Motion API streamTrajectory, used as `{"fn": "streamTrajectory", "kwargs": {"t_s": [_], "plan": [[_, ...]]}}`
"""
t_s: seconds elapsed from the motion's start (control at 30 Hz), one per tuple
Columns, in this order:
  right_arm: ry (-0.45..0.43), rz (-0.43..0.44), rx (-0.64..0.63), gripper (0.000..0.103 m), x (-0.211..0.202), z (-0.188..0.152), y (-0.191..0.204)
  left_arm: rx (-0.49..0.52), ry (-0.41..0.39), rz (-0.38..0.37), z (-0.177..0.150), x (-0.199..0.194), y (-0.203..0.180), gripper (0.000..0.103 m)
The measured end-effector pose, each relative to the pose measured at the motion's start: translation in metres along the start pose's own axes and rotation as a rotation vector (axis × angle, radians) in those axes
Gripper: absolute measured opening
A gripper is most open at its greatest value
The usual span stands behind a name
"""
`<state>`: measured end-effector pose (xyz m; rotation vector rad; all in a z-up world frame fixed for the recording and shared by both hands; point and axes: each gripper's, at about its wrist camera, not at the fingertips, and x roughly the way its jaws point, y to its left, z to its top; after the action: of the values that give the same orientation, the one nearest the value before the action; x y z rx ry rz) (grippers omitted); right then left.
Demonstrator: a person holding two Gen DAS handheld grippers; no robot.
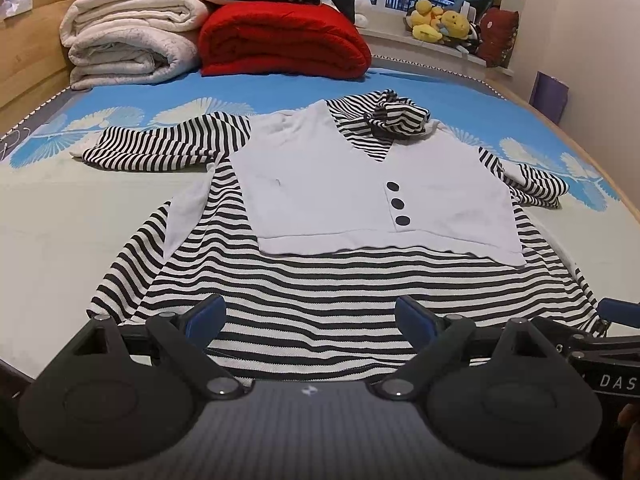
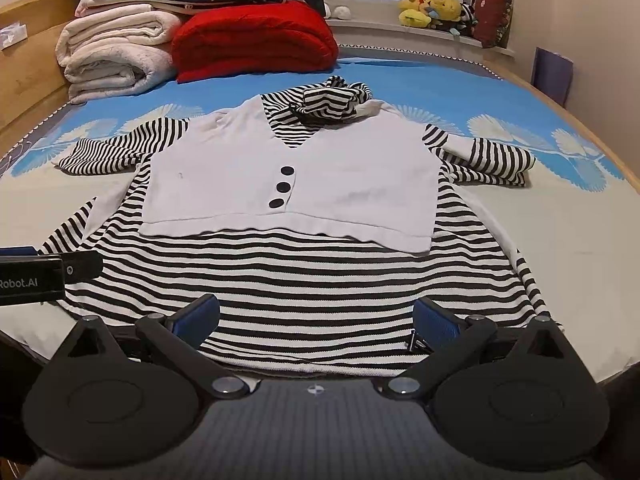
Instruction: Fold small clothes
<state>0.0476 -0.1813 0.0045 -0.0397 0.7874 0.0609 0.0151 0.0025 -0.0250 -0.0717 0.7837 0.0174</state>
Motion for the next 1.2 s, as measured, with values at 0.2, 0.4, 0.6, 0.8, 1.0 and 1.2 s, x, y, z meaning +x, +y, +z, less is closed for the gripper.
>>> {"fn": "streamTrajectory", "kwargs": {"t_s": [0.2,0.4,0.6,0.8,1.0,1.2], "plan": [[-0.006,-0.005,0.002,0.102,-0.001,0.0,-0.001,0.001,0.001,0.0,0.0,0.0,0.0,0.094],[-0.076,-0.058,0.048,0.092,-0.01,0.007,-0.013,0.006,-0.017,0.001,0.003,-0.001,0.002,0.088],[-0.254,-0.102,0.106,0.066,-0.034,0.048,-0.075,0.051,-0.04,-0.085,0.042,-0.006,0.036,0.023],[-0.26,-0.223,-0.026,0.065,0.0,0.085,-0.166,0.294,-0.025,-0.071,0.071,0.027,0.094,0.023],[0.191,-0.125,0.138,0.066,0.081,0.047,-0.247,0.088,0.313,0.054,0.064,0.111,0.164,0.029],[0.453,-0.088,0.199,0.074,0.116,0.012,-0.255,-0.014,0.446,0.041,0.062,0.138,0.174,0.052]]}}
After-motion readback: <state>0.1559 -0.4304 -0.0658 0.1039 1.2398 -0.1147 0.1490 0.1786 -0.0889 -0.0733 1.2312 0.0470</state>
